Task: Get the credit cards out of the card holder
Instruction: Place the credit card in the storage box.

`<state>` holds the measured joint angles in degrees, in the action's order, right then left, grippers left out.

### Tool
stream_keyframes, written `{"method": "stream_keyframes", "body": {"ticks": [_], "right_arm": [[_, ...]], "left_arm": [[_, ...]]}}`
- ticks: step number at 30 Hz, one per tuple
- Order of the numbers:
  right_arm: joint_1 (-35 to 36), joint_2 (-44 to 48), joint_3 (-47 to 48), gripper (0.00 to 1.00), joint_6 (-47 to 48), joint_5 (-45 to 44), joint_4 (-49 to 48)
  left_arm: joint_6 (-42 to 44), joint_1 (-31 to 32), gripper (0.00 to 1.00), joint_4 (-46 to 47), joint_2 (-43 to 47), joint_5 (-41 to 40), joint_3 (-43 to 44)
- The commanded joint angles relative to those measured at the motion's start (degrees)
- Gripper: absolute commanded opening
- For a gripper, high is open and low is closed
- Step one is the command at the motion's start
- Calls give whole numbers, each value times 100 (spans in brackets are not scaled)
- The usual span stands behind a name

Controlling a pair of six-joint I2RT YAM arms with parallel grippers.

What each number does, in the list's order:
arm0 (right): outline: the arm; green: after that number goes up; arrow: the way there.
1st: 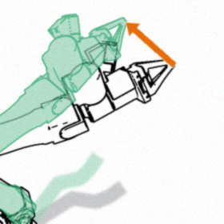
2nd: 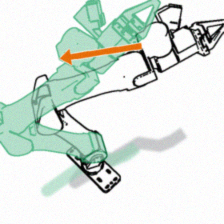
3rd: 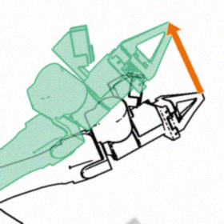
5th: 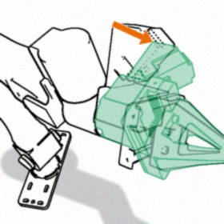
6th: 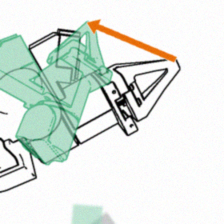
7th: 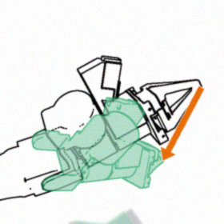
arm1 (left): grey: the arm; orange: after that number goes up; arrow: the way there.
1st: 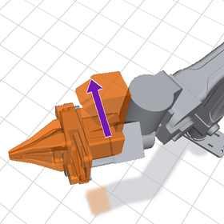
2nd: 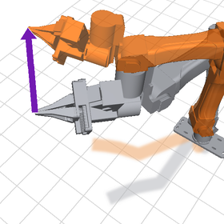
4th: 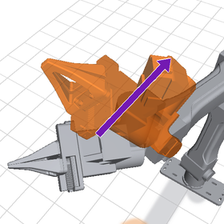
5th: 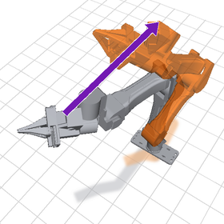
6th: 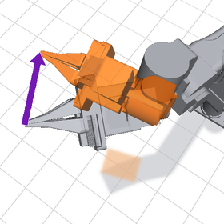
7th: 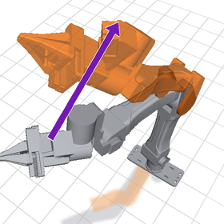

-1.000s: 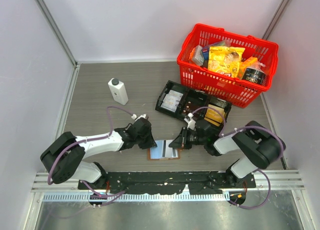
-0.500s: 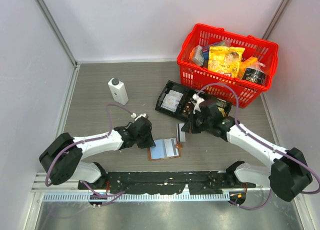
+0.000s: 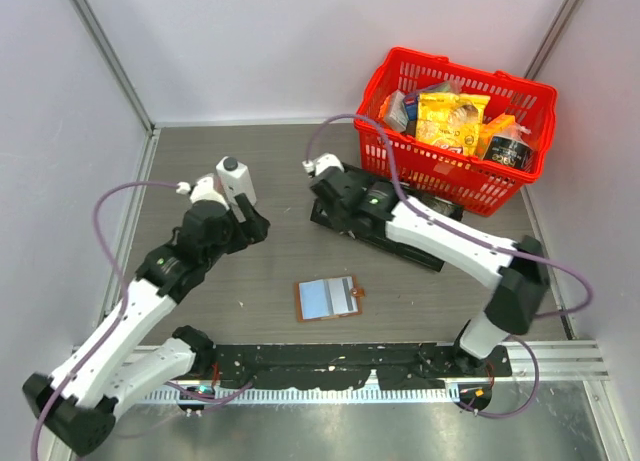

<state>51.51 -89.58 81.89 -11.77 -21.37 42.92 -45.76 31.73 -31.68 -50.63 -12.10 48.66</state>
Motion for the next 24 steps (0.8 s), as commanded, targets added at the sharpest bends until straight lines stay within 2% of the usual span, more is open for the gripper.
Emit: {"method": "stream_keyframes", "body": {"ticks": [1, 6, 12, 24], "right_arm": [[368, -919, 1056, 1, 877, -1851, 665], [615, -2202, 2084, 1, 1580, -2741, 718], [668, -3196, 2323, 1, 2371, -3776, 244], [606, -3988, 1788, 1, 3330, -4165, -1038]], "left_arm": [[760, -17, 87, -1014, 877, -1381, 301], [1217, -17, 94, -1147, 1879, -2278, 74], [1368, -17, 96, -1086, 2663, -2806, -532], [1605, -17, 97, -919, 2364, -2939, -604]]}}
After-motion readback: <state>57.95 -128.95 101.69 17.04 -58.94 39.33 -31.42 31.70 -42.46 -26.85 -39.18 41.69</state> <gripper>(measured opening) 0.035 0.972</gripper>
